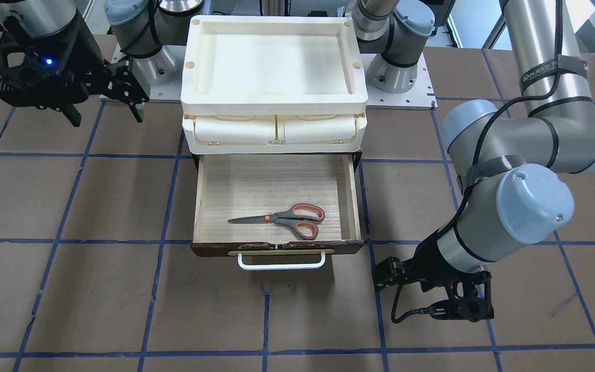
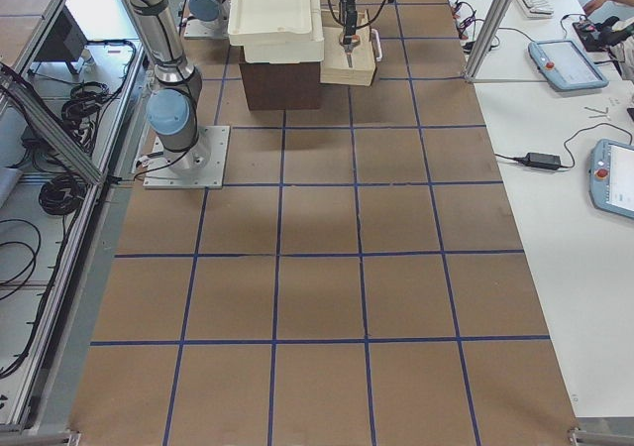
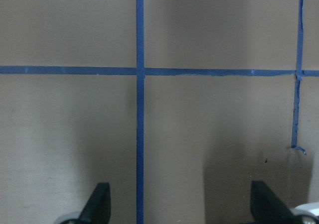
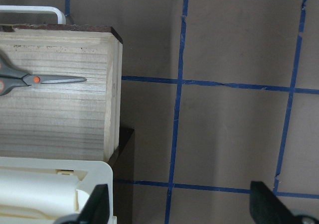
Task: Put scissors in drawer and close it
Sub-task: 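Position the left gripper at the drawer front near the white handle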
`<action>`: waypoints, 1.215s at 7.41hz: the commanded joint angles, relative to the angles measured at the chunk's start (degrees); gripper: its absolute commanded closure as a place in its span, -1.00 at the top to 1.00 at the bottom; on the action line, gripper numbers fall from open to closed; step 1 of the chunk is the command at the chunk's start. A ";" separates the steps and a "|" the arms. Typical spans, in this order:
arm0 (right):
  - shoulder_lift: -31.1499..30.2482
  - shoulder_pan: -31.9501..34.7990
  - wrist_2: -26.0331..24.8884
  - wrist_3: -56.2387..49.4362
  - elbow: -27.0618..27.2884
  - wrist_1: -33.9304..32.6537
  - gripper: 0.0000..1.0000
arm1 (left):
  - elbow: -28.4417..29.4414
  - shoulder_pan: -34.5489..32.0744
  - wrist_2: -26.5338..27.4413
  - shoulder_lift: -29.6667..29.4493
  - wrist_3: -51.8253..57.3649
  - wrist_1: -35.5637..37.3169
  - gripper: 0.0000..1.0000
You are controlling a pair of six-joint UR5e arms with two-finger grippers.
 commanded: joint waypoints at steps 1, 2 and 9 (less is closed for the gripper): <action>0.00 -0.30 0.55 0.81 1.31 -0.20 1.00 | -2.02 -2.10 -0.06 -0.53 -3.38 -0.03 1.00; -0.27 -0.39 -0.14 0.98 1.32 -0.11 1.00 | -3.59 -3.24 -0.06 -0.44 -3.47 0.40 1.00; -0.53 -0.57 -3.32 -0.07 1.41 -0.99 1.00 | -4.66 -3.69 0.03 1.75 -4.61 -7.31 1.00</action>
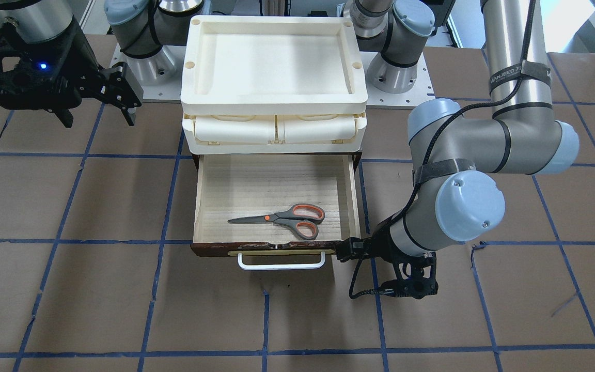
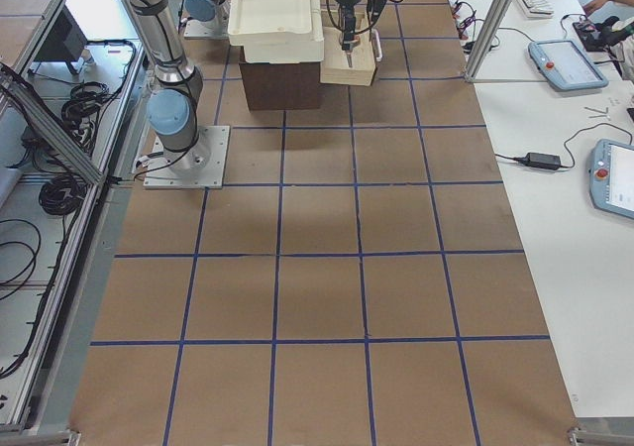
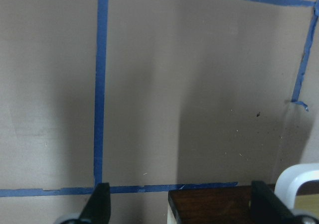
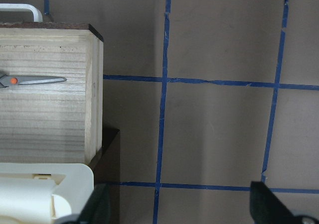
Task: Put scissors in drawer and close it
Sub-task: 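Position the left gripper at the drawer front near the white handle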
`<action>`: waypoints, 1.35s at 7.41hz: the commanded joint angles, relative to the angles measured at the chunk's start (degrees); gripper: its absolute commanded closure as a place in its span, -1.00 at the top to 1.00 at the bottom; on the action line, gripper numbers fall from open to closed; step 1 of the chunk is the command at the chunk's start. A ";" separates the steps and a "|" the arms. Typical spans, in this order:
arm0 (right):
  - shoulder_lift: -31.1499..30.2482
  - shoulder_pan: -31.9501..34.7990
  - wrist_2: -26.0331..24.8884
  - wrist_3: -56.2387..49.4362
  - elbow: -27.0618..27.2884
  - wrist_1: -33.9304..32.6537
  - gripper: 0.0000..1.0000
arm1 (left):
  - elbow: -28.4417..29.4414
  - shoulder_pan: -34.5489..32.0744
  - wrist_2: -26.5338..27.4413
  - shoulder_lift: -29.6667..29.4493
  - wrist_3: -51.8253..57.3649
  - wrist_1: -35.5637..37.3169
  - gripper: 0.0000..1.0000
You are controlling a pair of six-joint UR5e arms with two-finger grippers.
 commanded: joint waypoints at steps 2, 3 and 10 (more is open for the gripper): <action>-0.02 -0.09 -0.37 -0.04 0.75 -0.15 1.00 | -0.29 -0.03 0.16 0.84 -0.08 -2.52 1.00; -0.10 -0.09 -0.37 -0.04 0.75 -0.15 1.00 | -0.55 -0.03 0.16 0.85 -0.33 -3.49 1.00; -0.02 0.00 -0.37 -0.48 0.84 -0.15 1.00 | -2.31 -2.76 -2.74 3.48 -3.94 -5.95 1.00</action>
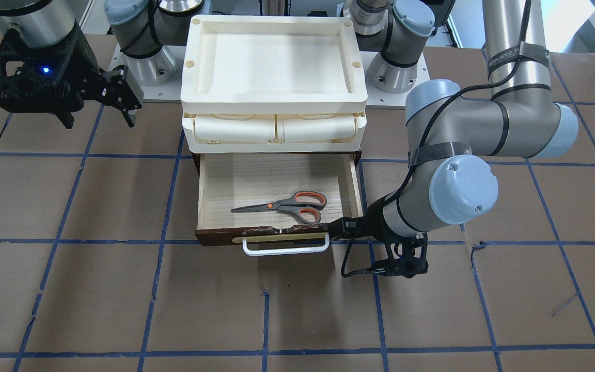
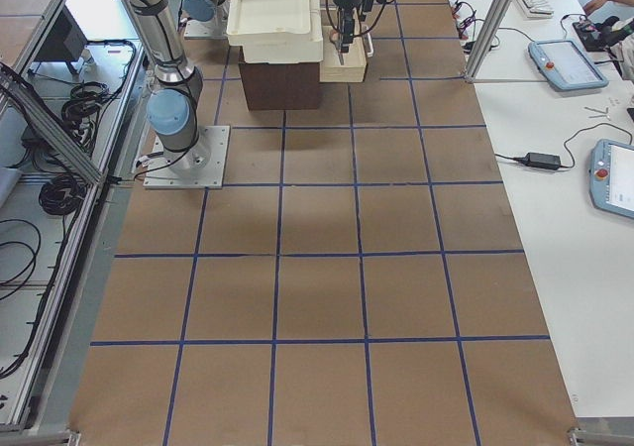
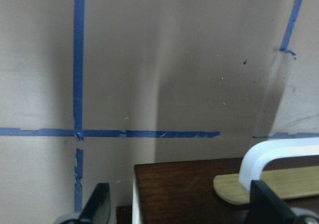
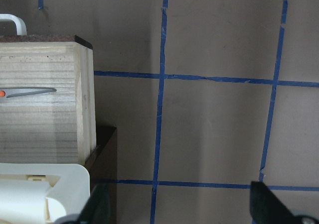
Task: Put scissors in drawer and close it
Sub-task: 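Position the left gripper at the drawer front near the white handle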
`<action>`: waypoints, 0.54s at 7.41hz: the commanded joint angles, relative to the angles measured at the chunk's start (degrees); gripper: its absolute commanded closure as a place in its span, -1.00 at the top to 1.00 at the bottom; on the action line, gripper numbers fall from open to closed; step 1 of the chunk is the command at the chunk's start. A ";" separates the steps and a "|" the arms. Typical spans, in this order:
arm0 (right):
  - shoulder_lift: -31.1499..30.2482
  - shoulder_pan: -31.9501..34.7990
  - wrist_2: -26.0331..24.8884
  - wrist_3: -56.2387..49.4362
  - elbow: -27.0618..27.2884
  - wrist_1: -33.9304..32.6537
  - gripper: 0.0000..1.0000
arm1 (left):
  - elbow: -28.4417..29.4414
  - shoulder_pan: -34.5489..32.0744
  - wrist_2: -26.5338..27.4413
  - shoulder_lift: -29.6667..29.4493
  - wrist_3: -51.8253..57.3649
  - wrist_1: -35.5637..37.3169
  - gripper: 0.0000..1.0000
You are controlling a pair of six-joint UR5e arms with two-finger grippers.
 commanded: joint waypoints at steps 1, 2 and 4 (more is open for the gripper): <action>0.03 0.00 0.00 -0.13 0.00 0.00 1.00 | -0.06 -0.72 -0.17 0.32 -0.75 -1.27 1.00; 0.03 0.00 0.09 -0.13 0.00 0.00 1.00 | -0.14 -0.72 -0.26 0.67 -0.84 -2.15 1.00; 0.03 0.00 0.09 -0.30 0.00 0.00 1.00 | -0.23 -1.33 -1.40 1.20 -0.93 -4.35 1.00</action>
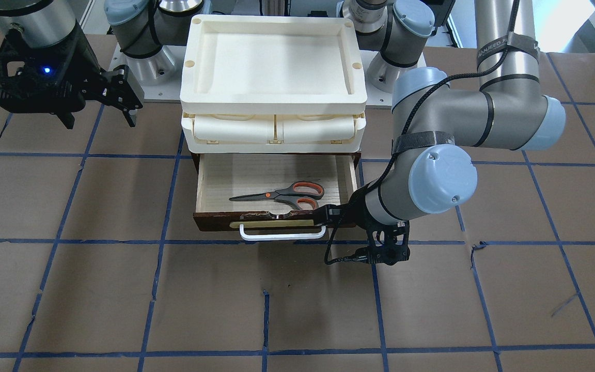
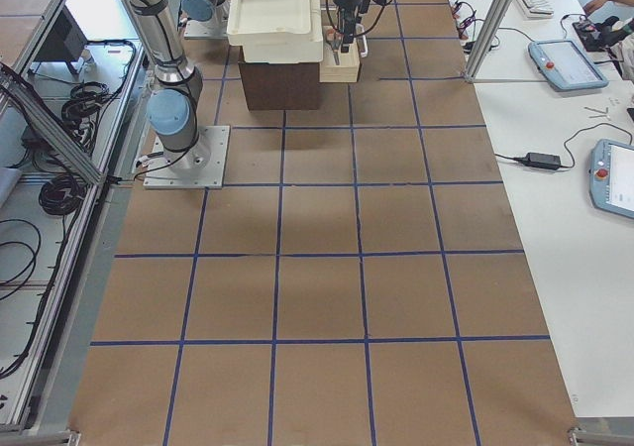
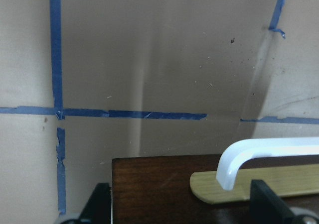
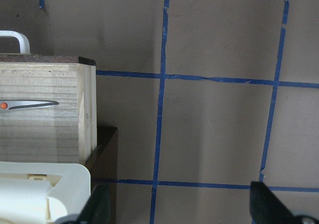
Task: Put scissors in drawer and close it
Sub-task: 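Push the drawer front away from the robot with the left gripper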
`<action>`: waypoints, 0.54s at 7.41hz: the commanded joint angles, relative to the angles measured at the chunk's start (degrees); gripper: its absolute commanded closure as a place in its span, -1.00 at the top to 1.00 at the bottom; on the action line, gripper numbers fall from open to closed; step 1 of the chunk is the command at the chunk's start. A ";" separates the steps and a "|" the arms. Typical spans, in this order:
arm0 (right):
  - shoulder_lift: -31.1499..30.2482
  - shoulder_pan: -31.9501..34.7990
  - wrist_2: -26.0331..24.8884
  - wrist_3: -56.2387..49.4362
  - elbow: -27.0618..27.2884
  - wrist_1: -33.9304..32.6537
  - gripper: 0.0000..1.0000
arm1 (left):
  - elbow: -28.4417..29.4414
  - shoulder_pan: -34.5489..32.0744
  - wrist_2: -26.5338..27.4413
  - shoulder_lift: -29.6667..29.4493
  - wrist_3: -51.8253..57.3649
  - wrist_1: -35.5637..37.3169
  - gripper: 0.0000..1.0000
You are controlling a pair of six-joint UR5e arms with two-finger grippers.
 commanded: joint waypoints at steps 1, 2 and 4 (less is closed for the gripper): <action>0.00 -0.03 0.01 -0.40 0.00 0.00 1.00 | -0.42 -1.67 -0.54 0.95 -0.18 -2.28 1.00; 0.00 -0.12 -0.07 -0.49 0.09 0.00 1.00 | -1.38 -2.21 -0.54 1.30 -0.27 -2.28 1.00; 0.00 -0.12 0.01 -0.49 0.09 0.00 1.00 | -3.23 -2.13 -0.54 2.79 -0.18 -2.46 1.00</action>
